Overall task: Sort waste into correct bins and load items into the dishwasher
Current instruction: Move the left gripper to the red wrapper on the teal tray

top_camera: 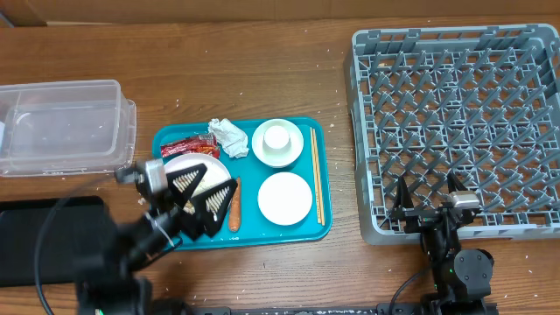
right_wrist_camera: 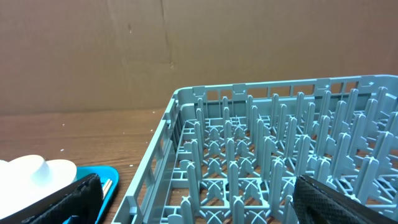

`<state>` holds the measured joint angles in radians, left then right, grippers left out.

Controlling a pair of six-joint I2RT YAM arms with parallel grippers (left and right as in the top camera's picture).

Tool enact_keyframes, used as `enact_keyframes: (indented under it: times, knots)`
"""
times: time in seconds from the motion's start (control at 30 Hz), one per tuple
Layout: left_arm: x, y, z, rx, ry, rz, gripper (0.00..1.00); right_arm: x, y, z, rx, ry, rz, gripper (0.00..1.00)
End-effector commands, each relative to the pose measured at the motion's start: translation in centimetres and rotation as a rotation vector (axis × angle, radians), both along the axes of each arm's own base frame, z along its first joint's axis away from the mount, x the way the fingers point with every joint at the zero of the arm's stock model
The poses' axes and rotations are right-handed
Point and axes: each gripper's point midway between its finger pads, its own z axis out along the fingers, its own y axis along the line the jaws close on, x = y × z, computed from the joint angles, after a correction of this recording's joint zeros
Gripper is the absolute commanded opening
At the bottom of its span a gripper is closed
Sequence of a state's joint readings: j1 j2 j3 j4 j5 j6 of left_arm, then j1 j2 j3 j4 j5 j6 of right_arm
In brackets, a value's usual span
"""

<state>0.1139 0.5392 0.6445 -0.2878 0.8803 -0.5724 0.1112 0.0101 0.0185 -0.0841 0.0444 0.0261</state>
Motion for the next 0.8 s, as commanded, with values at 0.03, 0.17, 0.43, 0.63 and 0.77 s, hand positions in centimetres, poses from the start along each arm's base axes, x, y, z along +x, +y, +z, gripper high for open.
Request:
enact_keyframes:
  times: [0.03, 0.17, 0.43, 0.63, 0.77]
  knots:
    - [2.9, -0.4, 2.4, 0.147, 0.044, -0.132, 1.00, 0.0, -0.2, -0.2, -0.001, -0.001, -0.012, 1.00]
    - [5.9, -0.3, 0.4, 0.127, 0.167, -0.170, 1.00, 0.0, -0.2, -0.2, -0.001, -0.001, -0.012, 1.00]
    - [8.5, 14.2, -3.8, 0.569, 0.593, 0.744, 1.00, 0.0, -0.2, -0.2, -0.001, -0.001, -0.012, 1.00]
    - [9.9, 13.5, -2.8, 0.589, 0.563, 0.724, 1.00, 0.0, -0.2, -0.2, -0.001, -0.001, -0.012, 1.00]
    - [10.8, 12.9, -4.9, 0.590, 0.618, 0.676, 1.00, 0.0, -0.2, -0.2, -0.001, -0.001, -0.012, 1.00]
